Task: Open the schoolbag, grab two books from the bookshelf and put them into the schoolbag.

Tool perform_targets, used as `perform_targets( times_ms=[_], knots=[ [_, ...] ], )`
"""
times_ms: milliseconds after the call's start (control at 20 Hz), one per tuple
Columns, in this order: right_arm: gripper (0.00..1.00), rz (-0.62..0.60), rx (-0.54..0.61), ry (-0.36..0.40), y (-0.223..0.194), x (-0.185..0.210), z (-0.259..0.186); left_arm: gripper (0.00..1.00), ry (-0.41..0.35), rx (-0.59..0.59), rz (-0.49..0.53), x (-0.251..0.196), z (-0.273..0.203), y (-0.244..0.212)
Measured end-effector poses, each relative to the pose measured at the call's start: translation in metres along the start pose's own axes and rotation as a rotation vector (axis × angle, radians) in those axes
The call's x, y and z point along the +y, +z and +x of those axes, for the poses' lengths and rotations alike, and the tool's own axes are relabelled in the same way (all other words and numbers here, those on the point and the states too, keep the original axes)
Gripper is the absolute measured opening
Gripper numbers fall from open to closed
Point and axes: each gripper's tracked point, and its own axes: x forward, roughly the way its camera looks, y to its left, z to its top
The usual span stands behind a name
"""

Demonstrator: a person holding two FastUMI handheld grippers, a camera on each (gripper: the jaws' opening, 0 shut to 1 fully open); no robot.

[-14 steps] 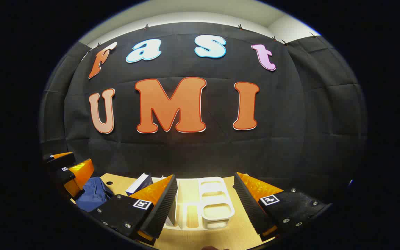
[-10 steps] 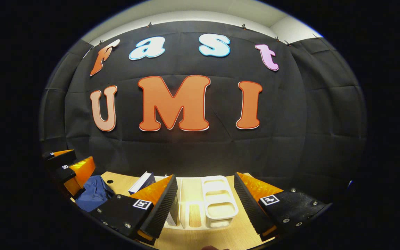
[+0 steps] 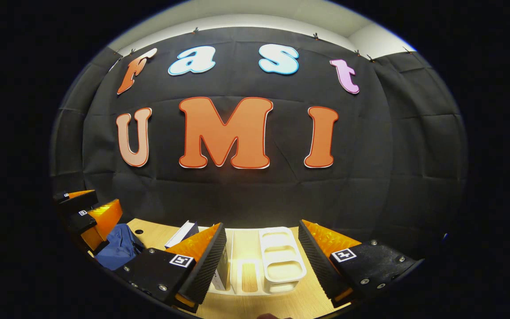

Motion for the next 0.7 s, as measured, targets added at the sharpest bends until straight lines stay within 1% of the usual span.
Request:
perform_targets(
  times_ms=[300, 700],
  knots=[
    [0.97, -0.008, -0.008, 0.004, 0.0014, 0.0018, -0.0003, 0.95, -0.007, 0.003, 0.004, -0.0021, -0.0011, 0.0005],
    [0.97, -0.006, -0.007, 0.020, 0.0011, 0.0055, -0.0012, 0.95, 0.001, 0.004, 0.008, -0.0006, -0.0026, 0.0006]
  ],
)
